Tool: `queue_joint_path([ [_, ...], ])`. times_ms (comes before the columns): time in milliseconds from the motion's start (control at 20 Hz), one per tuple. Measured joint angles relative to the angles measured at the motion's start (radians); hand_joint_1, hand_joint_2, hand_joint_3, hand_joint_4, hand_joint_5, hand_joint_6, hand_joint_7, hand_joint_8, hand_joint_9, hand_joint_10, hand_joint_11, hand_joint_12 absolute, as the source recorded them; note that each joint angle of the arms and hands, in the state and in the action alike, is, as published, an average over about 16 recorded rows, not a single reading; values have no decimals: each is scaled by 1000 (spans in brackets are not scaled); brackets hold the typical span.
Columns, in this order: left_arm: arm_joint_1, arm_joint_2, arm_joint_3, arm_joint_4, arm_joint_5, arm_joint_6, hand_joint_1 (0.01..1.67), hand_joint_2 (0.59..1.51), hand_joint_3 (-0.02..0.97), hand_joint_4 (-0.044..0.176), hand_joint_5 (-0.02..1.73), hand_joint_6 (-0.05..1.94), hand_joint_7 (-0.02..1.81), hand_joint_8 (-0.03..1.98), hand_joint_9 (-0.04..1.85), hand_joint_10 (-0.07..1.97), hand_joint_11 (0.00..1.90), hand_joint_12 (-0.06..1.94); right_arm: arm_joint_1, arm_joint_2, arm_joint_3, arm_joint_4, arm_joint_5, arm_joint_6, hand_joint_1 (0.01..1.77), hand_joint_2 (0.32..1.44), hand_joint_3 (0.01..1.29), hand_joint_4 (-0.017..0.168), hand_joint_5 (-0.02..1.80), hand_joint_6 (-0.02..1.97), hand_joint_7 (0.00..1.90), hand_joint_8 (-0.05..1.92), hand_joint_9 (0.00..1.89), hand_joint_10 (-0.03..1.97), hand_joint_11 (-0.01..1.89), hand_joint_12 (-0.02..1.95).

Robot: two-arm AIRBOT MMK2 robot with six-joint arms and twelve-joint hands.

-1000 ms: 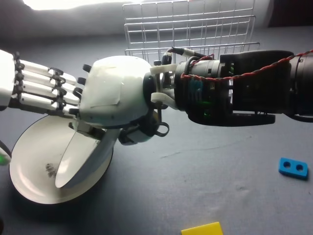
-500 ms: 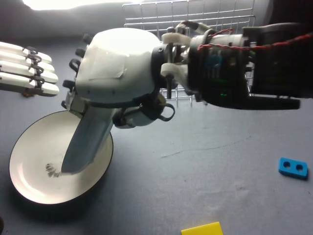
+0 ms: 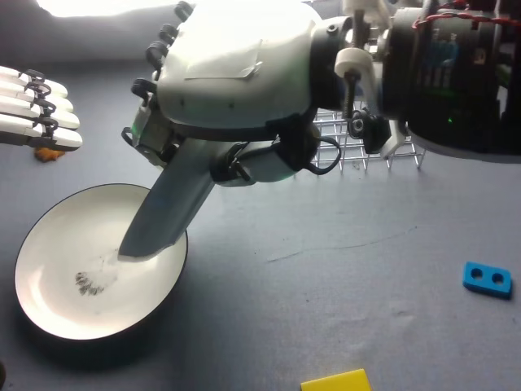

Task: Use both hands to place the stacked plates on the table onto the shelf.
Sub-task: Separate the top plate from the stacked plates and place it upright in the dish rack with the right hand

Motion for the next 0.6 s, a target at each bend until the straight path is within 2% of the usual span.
queue_joint_path([
  [350,0,0,8,2,3,-1,15,1127,14,4,20,9,19,-10,16,4,19,-5,72,59,-7,-165,14,326,1342,1028,14,-5,868,1008,972,962,955,1135,777,1245],
  [600,6,0,9,3,3,-1,15,1126,14,4,23,10,20,-10,15,4,19,-5,135,89,4,-281,-1,566,1344,1028,14,-7,853,1013,962,981,953,1151,778,1254],
])
